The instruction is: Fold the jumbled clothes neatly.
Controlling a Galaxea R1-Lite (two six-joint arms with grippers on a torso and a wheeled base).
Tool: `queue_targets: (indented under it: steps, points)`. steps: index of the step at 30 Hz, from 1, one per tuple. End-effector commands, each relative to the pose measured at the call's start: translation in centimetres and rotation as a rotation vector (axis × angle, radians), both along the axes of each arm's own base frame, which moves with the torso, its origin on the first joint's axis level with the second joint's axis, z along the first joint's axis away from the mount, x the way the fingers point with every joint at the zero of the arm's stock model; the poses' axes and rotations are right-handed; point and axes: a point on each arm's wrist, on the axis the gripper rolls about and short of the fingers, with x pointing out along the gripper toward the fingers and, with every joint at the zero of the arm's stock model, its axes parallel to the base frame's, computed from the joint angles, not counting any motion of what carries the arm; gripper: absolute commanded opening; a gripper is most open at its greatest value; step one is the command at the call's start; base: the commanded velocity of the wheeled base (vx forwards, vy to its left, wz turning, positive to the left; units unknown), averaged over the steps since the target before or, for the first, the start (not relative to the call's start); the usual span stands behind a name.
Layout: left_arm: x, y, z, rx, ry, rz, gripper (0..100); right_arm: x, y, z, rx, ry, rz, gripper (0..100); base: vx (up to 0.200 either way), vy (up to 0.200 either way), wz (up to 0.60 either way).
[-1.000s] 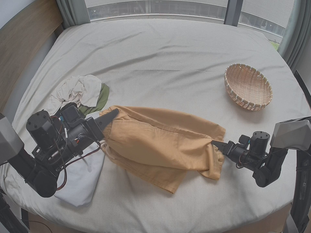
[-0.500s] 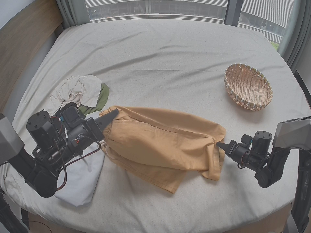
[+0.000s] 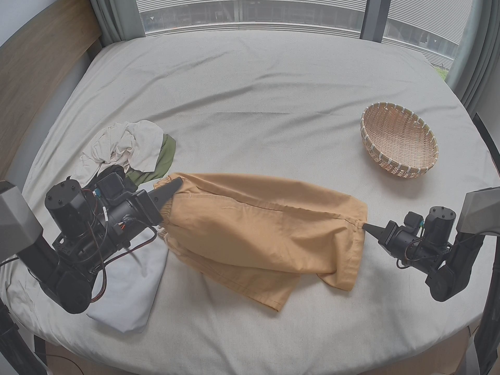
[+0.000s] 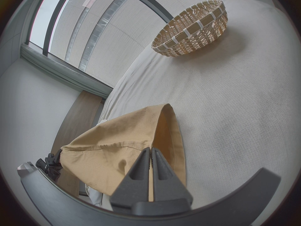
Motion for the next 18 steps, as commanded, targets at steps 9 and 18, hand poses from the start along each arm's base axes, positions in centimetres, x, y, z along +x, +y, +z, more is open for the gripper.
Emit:
queue_targets:
  steps: [9, 18]
  points:
    - [0.1, -0.4, -0.4, 0.003, 0.011, -0.011, 0, 1.7, 0.5, -2.2, 0.009, 0.027, 0.046, 100, 0.000, 0.000, 0.00]
    - [0.0, -0.4, -0.4, 0.005, 0.012, -0.012, 0, 1.9, 0.8, -2.9, 0.009, 0.042, 0.055, 100, 0.000, 0.000, 0.00]
